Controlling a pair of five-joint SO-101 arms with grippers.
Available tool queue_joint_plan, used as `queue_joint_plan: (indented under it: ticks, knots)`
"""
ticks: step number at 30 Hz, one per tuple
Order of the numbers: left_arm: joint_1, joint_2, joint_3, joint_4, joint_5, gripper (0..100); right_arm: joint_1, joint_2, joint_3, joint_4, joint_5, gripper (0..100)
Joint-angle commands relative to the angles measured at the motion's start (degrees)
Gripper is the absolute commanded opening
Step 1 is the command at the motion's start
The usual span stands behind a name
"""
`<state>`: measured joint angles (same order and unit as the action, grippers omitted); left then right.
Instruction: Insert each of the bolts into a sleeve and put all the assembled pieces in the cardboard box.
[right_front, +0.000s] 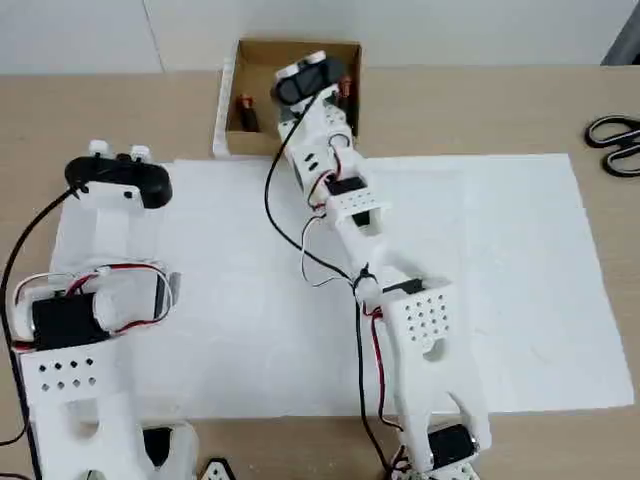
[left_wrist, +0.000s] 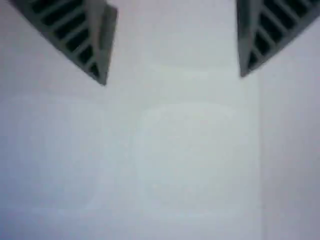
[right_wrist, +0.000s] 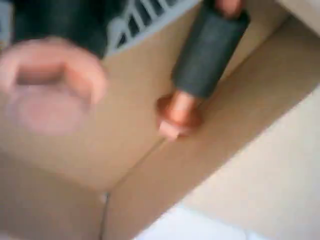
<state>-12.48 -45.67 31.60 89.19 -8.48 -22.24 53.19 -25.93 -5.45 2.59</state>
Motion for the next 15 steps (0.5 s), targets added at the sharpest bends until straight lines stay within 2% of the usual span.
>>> queue_joint_plan:
  ticks: [1,7,15]
  knots:
    - [-0.09,-1.05,-0.22,-0.18,0.18,16,-0.31,0.40,-5.63,-1.80,0.70,3.6]
    - [-0.09,-1.05,-0.22,-0.18,0.18,16,-0.31,3.30,-7.47,-0.31,0.70,21.5]
    - [0.00,-1.05,-0.66,-1.05,0.18,16,0.48,3.21,-12.40,2.15,0.70,22.7]
